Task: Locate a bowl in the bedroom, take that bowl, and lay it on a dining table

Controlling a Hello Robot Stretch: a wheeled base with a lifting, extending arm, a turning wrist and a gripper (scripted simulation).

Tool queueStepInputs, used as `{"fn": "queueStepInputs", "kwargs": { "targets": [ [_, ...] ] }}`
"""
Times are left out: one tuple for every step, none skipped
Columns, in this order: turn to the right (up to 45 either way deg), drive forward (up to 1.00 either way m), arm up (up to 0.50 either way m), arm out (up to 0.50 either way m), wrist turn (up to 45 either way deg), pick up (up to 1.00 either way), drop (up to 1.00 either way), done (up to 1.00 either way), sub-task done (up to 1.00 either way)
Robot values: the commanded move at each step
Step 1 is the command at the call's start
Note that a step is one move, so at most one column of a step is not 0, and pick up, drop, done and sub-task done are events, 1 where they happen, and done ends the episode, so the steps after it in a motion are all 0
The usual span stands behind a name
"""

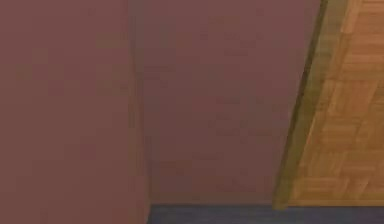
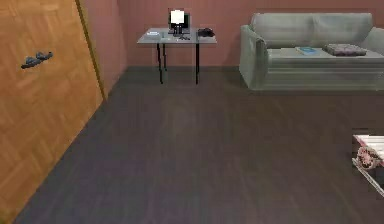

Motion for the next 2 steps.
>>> {"fn": "queueStepInputs", "kwargs": {
  "targets": [
    [45.0,0.00,0.00,0.00,0.0,0.00,0.00,0.00,0.00],
    [45.0,0.00,0.00,0.00,0.0,0.00,0.00,0.00,0.00]
  ]
}}
